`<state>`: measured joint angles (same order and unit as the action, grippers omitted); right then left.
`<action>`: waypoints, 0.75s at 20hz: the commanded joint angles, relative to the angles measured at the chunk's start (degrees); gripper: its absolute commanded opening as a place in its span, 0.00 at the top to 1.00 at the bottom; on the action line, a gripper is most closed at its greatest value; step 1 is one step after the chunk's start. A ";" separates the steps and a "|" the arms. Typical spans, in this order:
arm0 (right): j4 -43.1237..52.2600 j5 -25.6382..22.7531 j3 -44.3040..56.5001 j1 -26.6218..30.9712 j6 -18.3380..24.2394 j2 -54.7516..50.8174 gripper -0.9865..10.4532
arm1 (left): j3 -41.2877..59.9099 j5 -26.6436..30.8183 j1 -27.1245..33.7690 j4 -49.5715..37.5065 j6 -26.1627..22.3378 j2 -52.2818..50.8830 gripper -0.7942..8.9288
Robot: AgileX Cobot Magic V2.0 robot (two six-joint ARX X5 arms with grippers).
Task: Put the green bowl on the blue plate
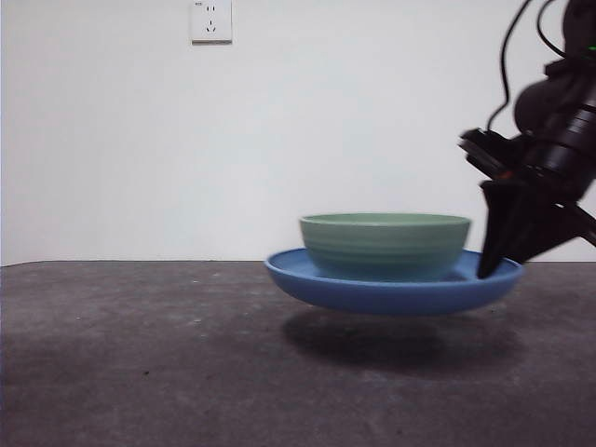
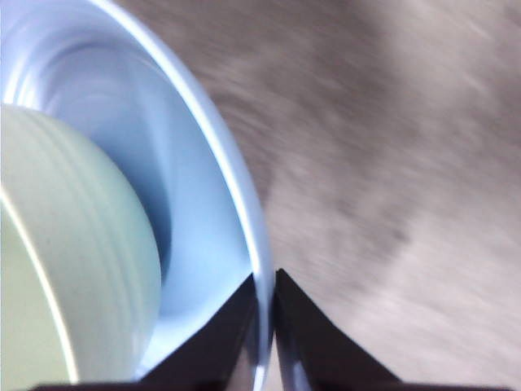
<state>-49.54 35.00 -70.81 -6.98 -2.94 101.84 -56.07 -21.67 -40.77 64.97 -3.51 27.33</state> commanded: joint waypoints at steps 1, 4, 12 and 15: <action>0.63 0.72 -1.62 -2.93 -3.52 1.07 0.90 | -0.61 -0.46 -0.33 -0.33 -0.07 0.26 0.25; 3.19 0.24 -1.62 -6.99 -7.10 1.09 0.90 | -0.61 -0.46 -0.33 -0.33 -0.07 0.26 0.25; 10.99 -0.98 -1.62 -14.60 -15.19 1.81 0.90 | -0.61 -0.46 -0.33 -0.31 -0.07 0.26 0.25; 11.85 -1.01 -1.62 -15.47 -16.41 3.91 0.90 | -0.61 -0.46 -0.33 -0.31 -0.07 0.26 0.25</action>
<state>-38.15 33.52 -71.26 -22.15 -18.17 104.51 -56.07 -21.67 -40.77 64.97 -3.51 27.33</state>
